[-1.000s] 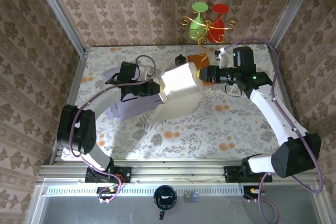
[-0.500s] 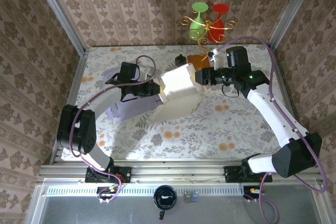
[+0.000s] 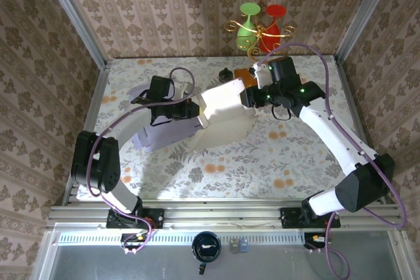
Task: Fold the paper box
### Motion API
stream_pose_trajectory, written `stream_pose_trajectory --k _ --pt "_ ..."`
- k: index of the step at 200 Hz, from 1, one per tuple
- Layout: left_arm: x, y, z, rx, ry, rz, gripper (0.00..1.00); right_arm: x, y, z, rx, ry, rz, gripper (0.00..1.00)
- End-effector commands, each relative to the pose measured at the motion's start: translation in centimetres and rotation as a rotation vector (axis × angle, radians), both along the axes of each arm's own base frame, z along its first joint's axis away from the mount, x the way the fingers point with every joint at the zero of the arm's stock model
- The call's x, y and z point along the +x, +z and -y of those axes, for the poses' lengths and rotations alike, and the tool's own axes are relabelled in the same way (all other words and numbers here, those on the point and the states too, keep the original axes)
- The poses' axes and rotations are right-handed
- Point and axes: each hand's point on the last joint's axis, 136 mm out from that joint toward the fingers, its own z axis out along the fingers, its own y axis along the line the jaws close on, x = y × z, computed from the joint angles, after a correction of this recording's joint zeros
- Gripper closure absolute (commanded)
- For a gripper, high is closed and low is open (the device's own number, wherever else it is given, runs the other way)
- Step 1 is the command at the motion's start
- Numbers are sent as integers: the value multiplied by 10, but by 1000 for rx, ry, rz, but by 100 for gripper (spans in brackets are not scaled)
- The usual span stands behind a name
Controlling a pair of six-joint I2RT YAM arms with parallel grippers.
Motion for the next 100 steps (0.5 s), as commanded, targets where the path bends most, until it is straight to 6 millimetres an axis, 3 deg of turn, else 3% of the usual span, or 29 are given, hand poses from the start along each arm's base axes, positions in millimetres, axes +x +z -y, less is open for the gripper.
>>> stream_pose_trajectory --k 1,29,81,85,100 --pt "-1 26 8 -25 -40 70 100 6 -9 13 -156 -58 11 67" --pt "-1 26 8 24 -29 69 100 12 -10 21 -270 -116 38 77" --pt "2 24 1 157 48 67 100 18 -22 38 -487 -229 49 86" --pt "-6 24 10 167 22 71 100 19 -22 40 -499 -242 49 86" --pt "-9 23 11 208 30 81 100 21 -25 47 -544 -289 45 88"
